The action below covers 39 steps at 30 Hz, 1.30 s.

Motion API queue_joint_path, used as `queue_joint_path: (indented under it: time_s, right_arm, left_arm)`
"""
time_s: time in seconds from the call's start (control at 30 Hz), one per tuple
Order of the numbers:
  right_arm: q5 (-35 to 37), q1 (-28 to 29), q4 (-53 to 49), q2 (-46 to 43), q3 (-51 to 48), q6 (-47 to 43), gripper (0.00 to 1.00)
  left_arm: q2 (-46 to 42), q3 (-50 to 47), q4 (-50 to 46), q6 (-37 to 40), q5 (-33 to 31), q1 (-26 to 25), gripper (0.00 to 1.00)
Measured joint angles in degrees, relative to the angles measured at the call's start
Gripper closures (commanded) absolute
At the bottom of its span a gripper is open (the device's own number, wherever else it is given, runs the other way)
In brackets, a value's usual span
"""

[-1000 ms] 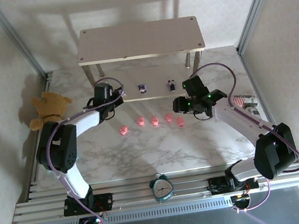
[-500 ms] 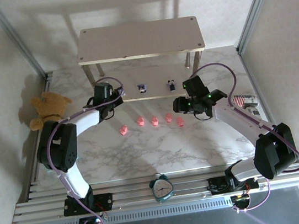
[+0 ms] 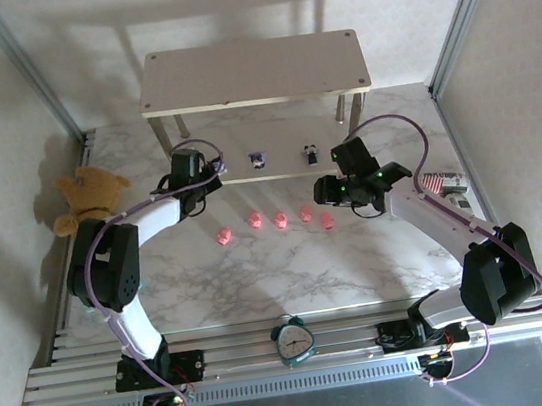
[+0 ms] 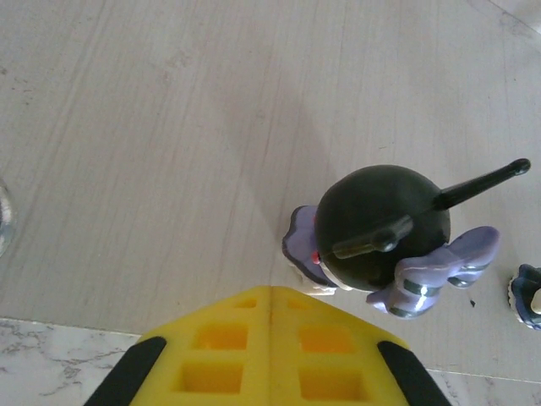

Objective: Place and organize the plastic toys onto the shelf

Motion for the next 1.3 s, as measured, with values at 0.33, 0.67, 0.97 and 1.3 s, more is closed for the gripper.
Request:
queue_joint_path:
  time_s: [0.33,0.67,0.97,1.3]
  right_arm:
    - [0.02,-0.07,-0.02,-0.07,-0.72,0.0,0.45]
    - [0.02,-0.07,-0.02,-0.15,-0.92,0.0,0.45]
    - [0.15,-0.07,-0.04,-0.59,-0.92,0.0,0.4]
    - [0.61,-0.13,-1.03,-0.87,-0.92,0.0,0.34]
  left_arm:
    - [0.68,1.99,-1.25,1.11,-1.81,-0.02,0.93]
    - [1.11,3.74,-2.84,3.19,-3.65,-0.02,0.93]
    - [1.09,3.76,-3.06,4.26,-4.26,-0.02,0.78]
    - [-3.43,3.17,-4.26,4.48,-7.19,-1.53,0.73]
